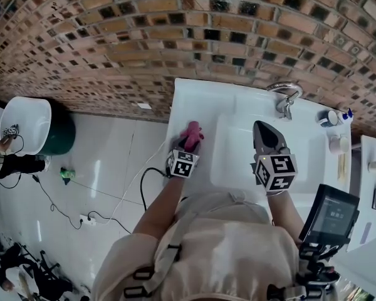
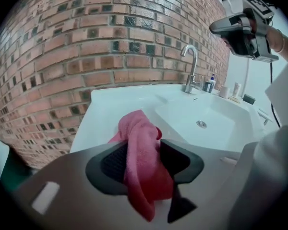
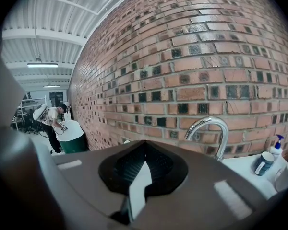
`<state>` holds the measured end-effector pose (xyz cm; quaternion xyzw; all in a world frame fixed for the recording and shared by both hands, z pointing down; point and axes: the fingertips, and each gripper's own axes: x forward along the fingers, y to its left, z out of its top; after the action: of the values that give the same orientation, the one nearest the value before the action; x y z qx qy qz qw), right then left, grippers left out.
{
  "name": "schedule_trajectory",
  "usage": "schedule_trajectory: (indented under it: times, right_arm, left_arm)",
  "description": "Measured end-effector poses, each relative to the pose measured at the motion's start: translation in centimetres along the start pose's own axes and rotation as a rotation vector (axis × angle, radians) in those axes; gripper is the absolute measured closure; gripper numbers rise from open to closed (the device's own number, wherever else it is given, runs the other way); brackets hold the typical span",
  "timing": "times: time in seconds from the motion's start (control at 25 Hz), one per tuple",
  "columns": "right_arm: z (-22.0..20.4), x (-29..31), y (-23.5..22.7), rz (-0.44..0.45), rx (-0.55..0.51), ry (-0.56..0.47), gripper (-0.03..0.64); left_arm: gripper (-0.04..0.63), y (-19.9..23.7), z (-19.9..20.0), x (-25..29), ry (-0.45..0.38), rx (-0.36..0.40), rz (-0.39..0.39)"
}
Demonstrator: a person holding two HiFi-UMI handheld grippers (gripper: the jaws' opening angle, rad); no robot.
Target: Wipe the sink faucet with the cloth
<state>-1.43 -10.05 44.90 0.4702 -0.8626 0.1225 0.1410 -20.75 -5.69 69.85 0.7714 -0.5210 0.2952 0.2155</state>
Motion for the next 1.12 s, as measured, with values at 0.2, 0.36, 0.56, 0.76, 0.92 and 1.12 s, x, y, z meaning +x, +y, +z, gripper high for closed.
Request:
schedule_trajectory:
  times: [0.2, 0.36, 0.56, 0.76, 0.92, 1.12]
  right_arm:
    - [-0.4, -0.4, 0.1, 0.0, 0.008, -0.001, 0.632]
    - [-0.4, -0.7, -0.2, -0.006, 0.018, -0.007, 0.632]
    - [0.0, -1.1, -0.6, -0.01, 0.021, -0.024, 0.632]
    - [0.9, -1.8, -1.0, -0.016, 0.023, -0.058, 0.632]
    - [1.8, -2.6, -1.5, -0.027, 0.025, -0.084, 0.632]
    - [2.5, -3.2, -2.4, -0.041, 0.029, -0.115, 0.632]
  left_arm:
    - [0.212, -1.3, 1.9, -1.5, -0.046, 0.062, -0.05]
    - [0.21, 0.0, 6.6, -5.1, -0.216, 0.074, -0.005]
    - [0.213, -0.7, 18.3, -11.9, -0.59, 0.097, -0.028]
    - [0.233, -3.9, 26.6, -16.8, -0.839, 0.234, -0.04]
    - [0.465, -4.9, 28.6, -18.2, -0.891, 0.209, -0.051]
    - [0.561, -5.5, 29.7, -17.9, -0.87, 0.206, -0.021]
